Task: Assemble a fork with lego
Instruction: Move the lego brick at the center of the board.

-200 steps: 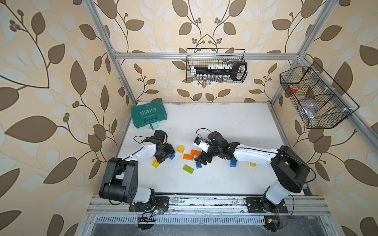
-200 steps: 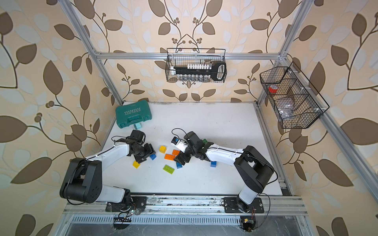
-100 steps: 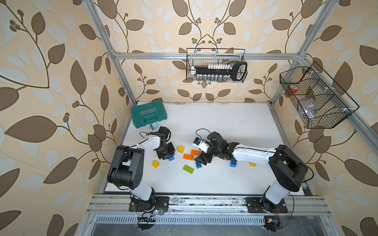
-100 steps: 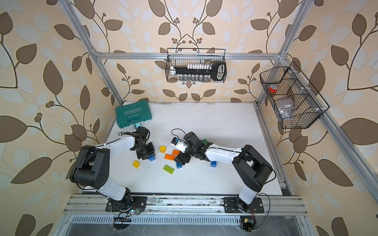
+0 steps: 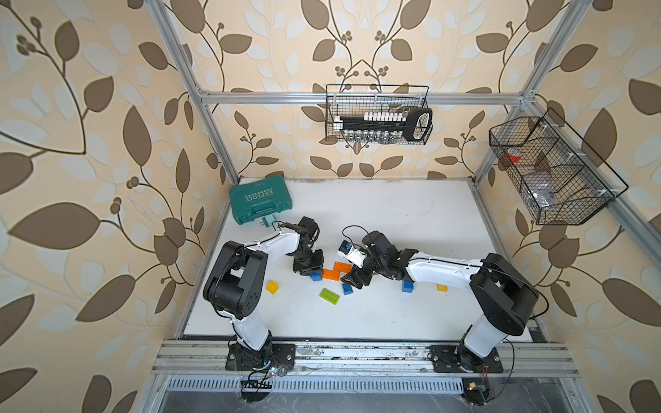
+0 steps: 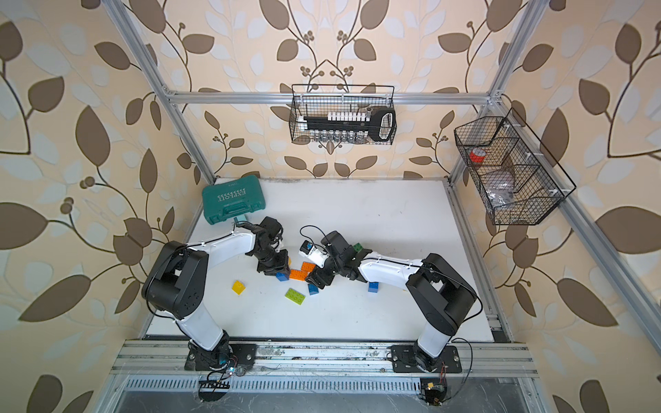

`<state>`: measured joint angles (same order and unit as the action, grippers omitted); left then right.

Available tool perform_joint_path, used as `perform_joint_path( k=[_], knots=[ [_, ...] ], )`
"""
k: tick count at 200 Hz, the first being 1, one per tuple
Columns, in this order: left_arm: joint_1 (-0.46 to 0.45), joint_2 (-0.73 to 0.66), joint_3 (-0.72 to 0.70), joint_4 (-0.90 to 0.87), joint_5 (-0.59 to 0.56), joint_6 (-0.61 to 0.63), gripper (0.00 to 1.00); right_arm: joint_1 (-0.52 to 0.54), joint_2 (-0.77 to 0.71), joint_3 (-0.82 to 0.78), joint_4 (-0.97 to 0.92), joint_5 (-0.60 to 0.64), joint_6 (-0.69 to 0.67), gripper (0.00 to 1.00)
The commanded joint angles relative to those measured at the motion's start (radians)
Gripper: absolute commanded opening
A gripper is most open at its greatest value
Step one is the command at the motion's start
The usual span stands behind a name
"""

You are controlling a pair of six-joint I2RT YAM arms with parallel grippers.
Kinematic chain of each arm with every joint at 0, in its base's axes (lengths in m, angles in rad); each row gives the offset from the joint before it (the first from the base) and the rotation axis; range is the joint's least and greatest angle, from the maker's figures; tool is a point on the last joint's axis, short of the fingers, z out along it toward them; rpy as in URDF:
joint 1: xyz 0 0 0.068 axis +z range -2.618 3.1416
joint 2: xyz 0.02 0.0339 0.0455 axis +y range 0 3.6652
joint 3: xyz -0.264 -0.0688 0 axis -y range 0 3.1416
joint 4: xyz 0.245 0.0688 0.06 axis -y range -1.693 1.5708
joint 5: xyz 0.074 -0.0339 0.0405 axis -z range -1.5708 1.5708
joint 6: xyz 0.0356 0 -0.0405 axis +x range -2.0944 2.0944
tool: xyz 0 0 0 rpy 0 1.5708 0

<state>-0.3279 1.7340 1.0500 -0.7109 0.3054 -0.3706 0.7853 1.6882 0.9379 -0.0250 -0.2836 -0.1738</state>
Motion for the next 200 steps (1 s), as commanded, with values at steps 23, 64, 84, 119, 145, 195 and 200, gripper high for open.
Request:
perform_joint_path(
  k=[23, 64, 84, 119, 145, 195, 200],
  knots=[
    [0.005, 0.113, 0.140, -0.091, -0.071, 0.099, 0.32, -0.002, -0.032, 0.006, -0.046, 0.017, -0.017, 0.81],
    [0.024, 0.218, 0.272, -0.159, -0.130, 0.200, 0.32, -0.002, -0.032, 0.017, -0.076, 0.027, -0.040, 0.82],
    [0.044, 0.236, 0.313, -0.166, -0.124, 0.210, 0.32, -0.002, -0.038, 0.016, -0.082, 0.028, -0.042, 0.82],
    [0.052, 0.210, 0.345, -0.233, -0.152, 0.239, 0.31, 0.000, -0.049, 0.013, -0.095, 0.018, -0.041, 0.82],
    [0.058, 0.157, 0.263, -0.213, -0.159, 0.220, 0.32, 0.007, -0.049, 0.016, -0.093, 0.026, -0.048, 0.82],
    [0.061, 0.158, 0.214, -0.199, -0.137, 0.176, 0.33, 0.032, -0.008, 0.070, -0.108, 0.022, -0.111, 0.80],
    [0.061, 0.159, 0.214, -0.199, -0.130, 0.172, 0.33, 0.032, 0.001, 0.078, -0.109, 0.018, -0.119, 0.79]
  ],
)
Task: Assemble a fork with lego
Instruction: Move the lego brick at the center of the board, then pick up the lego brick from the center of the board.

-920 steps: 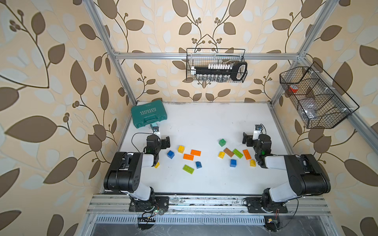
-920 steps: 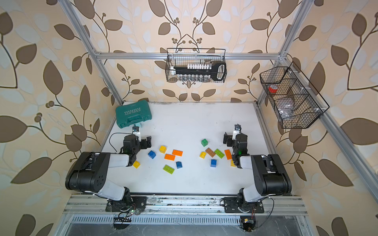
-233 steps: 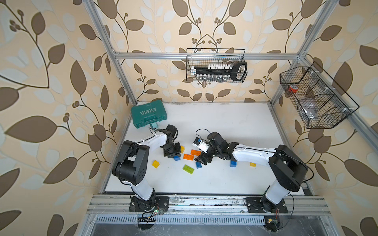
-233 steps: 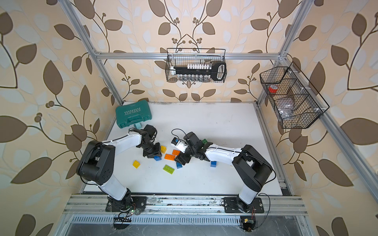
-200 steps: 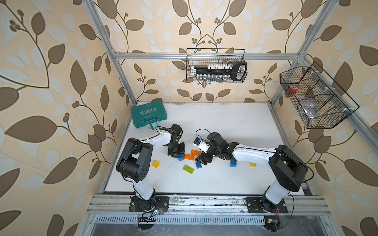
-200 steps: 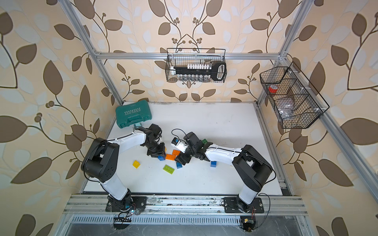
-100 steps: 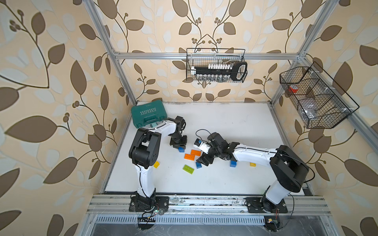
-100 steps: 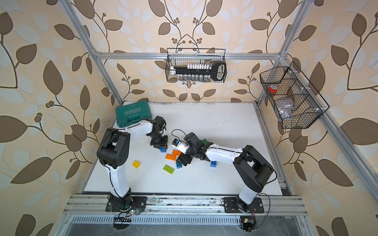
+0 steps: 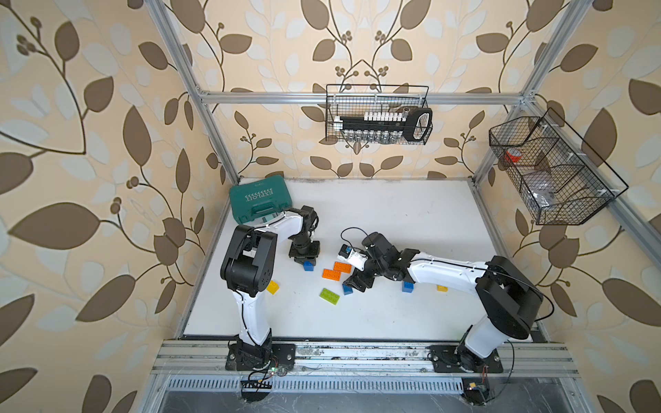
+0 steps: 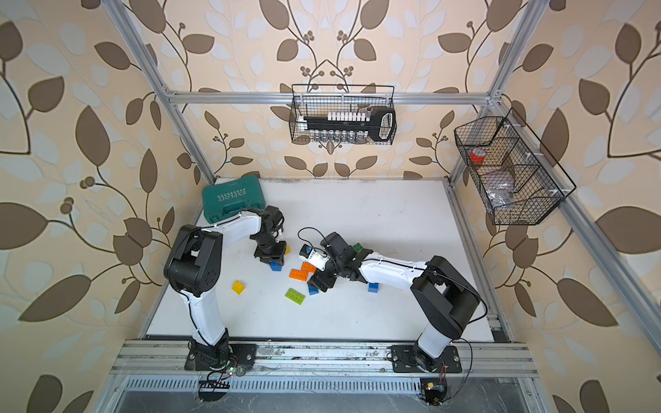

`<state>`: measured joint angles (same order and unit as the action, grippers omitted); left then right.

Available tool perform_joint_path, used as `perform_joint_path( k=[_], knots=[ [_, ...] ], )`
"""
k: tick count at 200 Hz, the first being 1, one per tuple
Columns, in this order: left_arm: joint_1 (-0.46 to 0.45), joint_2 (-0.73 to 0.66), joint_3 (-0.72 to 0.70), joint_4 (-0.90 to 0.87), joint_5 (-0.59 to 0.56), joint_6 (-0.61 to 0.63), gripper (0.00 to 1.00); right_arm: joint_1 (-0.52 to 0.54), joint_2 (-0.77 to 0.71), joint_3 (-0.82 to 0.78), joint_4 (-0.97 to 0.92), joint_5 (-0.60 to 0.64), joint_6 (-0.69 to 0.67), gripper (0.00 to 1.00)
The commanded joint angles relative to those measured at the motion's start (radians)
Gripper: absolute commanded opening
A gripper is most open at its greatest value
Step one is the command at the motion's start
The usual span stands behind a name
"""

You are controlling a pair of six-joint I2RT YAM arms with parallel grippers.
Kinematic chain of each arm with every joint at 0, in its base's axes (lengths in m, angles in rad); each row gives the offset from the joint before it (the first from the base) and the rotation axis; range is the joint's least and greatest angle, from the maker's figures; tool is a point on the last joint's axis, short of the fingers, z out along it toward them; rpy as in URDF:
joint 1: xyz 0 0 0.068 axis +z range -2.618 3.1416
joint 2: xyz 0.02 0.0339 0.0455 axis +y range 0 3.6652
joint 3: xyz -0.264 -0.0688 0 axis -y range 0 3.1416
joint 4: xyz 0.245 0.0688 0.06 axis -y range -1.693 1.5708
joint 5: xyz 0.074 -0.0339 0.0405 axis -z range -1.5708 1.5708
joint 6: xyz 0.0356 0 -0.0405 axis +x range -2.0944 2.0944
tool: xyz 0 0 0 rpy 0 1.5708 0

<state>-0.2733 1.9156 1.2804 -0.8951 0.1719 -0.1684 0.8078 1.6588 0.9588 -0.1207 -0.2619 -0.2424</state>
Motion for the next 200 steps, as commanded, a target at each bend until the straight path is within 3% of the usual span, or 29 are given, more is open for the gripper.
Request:
perform_joint_path(
  k=[1, 55, 94, 116, 200],
  knots=[
    [0.006, -0.023, -0.016, -0.015, 0.004, -0.031, 0.33, 0.010, 0.032, 0.059, -0.015, -0.006, -0.053, 0.79],
    [0.007, -0.023, -0.039, -0.002, 0.067, -0.045, 0.44, 0.015, 0.145, 0.181, -0.074, -0.102, -0.101, 0.67],
    [0.058, -0.076, -0.041, 0.006, 0.118, -0.047, 0.67, 0.019, 0.205, 0.234, -0.158, -0.142, -0.099, 0.60],
    [0.090, -0.113, -0.043, 0.018, 0.159, -0.053, 0.75, 0.018, 0.238, 0.256, -0.219, -0.161, -0.089, 0.58],
    [0.180, -0.185, -0.116, 0.088, 0.239, -0.065, 0.77, -0.056, 0.326, 0.304, -0.293, -0.144, -0.077, 0.61]
  ],
)
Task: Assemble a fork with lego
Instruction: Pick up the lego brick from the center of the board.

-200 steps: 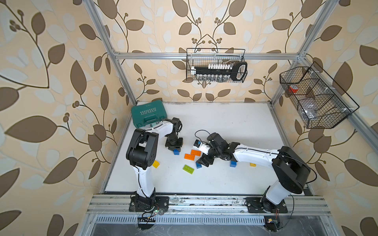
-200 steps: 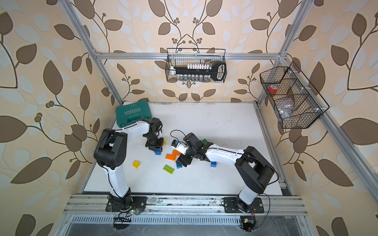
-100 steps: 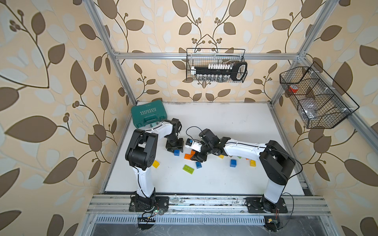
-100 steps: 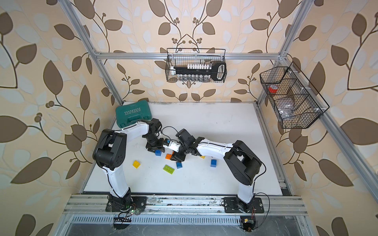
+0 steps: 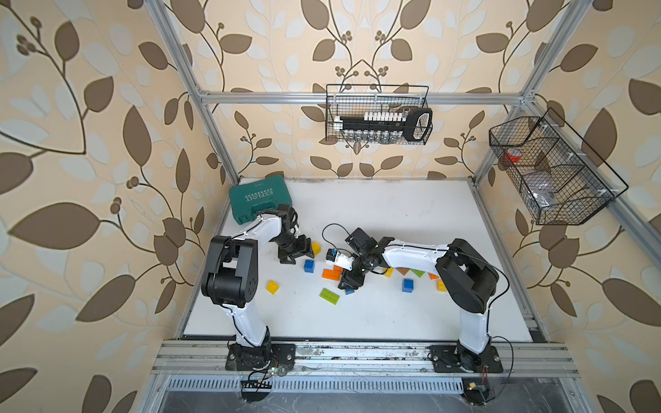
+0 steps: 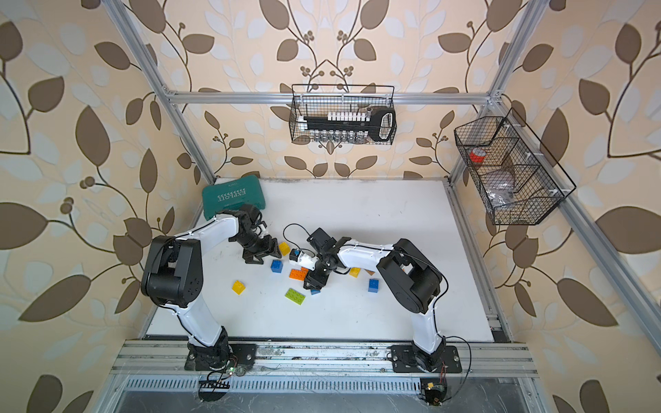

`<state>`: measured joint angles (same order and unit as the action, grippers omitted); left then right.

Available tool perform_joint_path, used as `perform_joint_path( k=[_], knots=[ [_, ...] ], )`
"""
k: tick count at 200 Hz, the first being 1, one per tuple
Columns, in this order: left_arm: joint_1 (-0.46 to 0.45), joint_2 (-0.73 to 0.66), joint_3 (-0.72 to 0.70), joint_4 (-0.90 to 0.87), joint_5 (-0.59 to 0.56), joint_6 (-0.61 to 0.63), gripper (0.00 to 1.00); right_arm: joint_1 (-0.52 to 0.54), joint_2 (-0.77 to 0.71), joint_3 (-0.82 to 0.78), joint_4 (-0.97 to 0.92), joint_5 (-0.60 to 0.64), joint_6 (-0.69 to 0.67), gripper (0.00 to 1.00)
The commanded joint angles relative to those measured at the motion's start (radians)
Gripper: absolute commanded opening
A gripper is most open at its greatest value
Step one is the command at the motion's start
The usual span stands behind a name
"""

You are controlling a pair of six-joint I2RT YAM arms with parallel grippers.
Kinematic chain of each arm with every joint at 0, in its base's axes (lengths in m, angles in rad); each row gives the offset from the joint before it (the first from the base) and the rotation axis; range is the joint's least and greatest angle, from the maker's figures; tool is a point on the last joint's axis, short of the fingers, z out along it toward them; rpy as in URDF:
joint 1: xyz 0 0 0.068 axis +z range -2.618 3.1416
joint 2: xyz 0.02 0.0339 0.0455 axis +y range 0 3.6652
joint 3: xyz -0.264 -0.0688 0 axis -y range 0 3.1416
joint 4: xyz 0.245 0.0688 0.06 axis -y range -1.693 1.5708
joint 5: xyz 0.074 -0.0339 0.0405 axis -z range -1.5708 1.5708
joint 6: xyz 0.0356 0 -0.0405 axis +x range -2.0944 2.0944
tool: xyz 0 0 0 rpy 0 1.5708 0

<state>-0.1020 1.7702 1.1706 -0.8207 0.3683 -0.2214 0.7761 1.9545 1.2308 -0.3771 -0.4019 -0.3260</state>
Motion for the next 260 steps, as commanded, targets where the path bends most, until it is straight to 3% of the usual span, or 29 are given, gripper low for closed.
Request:
perform_joint_path(
  k=[1, 79, 149, 181, 260],
  knots=[
    [0.008, -0.040, -0.006, 0.014, 0.043, -0.012, 0.77, -0.024, 0.031, 0.032, -0.037, -0.004, 0.007, 0.61],
    [0.062, -0.077, -0.058, 0.044, 0.086, -0.031, 0.78, 0.016, 0.098, 0.114, -0.053, 0.027, -0.026, 0.69],
    [0.114, -0.089, -0.093, 0.070, 0.127, -0.051, 0.77, 0.054, 0.124, 0.136, -0.047, 0.148, -0.045, 0.63],
    [0.154, -0.098, -0.108, 0.089, 0.166, -0.065, 0.76, 0.074, 0.127, 0.132, -0.009, 0.193, -0.060, 0.58],
    [0.249, -0.131, -0.160, 0.150, 0.268, -0.113, 0.76, 0.110, 0.135, 0.128, 0.014, 0.231, -0.142, 0.28]
  ],
)
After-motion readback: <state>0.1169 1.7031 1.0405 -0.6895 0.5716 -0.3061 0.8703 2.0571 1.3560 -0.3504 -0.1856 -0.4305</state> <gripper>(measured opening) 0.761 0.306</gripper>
